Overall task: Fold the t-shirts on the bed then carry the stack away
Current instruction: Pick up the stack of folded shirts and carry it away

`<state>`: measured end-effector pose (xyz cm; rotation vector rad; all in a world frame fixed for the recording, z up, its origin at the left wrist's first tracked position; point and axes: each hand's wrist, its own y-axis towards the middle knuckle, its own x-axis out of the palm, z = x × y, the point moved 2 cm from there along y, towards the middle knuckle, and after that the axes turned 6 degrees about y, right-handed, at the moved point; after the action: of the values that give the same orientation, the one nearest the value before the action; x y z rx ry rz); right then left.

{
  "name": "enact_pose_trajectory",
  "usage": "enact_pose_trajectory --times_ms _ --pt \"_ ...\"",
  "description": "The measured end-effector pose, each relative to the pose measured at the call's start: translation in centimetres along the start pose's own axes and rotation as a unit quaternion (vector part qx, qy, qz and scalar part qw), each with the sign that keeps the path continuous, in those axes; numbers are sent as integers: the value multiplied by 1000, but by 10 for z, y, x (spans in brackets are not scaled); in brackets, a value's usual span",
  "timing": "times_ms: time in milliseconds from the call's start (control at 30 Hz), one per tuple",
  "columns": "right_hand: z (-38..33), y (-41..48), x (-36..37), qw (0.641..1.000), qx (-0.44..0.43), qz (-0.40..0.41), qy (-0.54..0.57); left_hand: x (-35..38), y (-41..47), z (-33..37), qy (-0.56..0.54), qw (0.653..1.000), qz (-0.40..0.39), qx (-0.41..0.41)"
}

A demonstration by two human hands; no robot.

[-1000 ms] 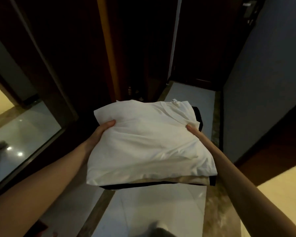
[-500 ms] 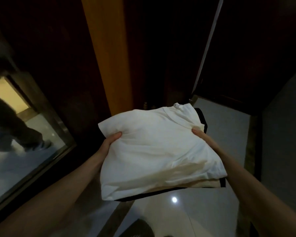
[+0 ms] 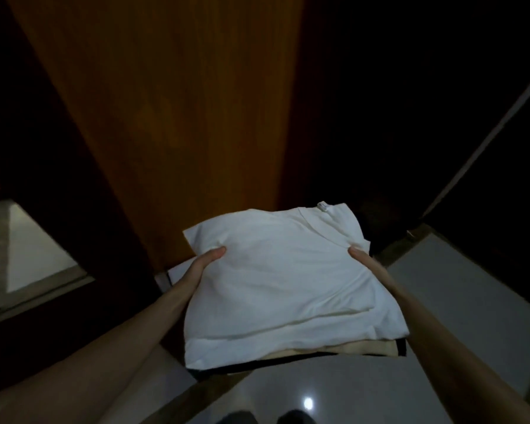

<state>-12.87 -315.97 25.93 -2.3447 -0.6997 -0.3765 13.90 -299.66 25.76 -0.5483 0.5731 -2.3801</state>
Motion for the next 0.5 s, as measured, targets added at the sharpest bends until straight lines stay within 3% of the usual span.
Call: enact_pose_trajectory --times_ms 233,500 --pt "-24 156 -7 993 22 -38 -113 -25 76 -2 -16 988 149 35" --pt "47 336 30 981 46 -132 -138 -90 190 -56 -72 971 223 48"
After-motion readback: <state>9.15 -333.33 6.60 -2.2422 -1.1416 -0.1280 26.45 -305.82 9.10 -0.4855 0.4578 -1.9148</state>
